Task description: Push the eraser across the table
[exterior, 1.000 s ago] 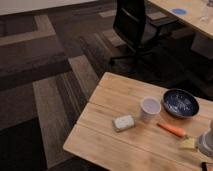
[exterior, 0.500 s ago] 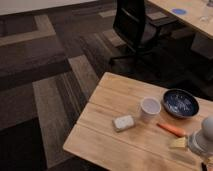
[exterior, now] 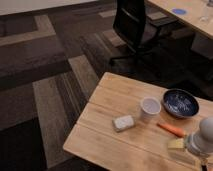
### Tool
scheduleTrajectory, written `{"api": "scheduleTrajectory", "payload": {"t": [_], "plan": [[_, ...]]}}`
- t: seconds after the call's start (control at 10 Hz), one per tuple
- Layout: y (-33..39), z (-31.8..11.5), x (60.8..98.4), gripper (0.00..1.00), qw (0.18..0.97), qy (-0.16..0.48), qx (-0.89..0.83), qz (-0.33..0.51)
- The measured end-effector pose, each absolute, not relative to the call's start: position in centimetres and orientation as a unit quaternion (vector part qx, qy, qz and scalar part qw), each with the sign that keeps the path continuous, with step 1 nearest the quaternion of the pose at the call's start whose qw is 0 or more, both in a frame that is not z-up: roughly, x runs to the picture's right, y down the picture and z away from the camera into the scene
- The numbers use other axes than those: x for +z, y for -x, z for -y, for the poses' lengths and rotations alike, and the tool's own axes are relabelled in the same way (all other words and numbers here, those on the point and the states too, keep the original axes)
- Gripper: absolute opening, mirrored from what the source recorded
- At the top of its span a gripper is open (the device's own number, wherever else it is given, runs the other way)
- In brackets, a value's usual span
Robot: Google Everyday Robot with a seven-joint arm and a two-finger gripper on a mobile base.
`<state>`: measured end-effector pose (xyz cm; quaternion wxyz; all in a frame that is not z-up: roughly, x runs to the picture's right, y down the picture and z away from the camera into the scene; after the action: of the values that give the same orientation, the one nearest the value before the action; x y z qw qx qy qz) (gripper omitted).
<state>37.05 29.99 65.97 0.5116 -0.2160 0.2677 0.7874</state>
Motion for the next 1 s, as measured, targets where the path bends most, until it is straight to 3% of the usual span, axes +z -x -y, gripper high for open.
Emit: {"api": "scheduleTrajectory", "payload": {"t": [0.6,1.0], "plan": [[-38.1,-31.8,66.9,0.8,0.503,0.249,0.784,-0.265],[-43.6,-34.4,65.1,0.8,0.466,0.216,0.793,-0.327]]}}
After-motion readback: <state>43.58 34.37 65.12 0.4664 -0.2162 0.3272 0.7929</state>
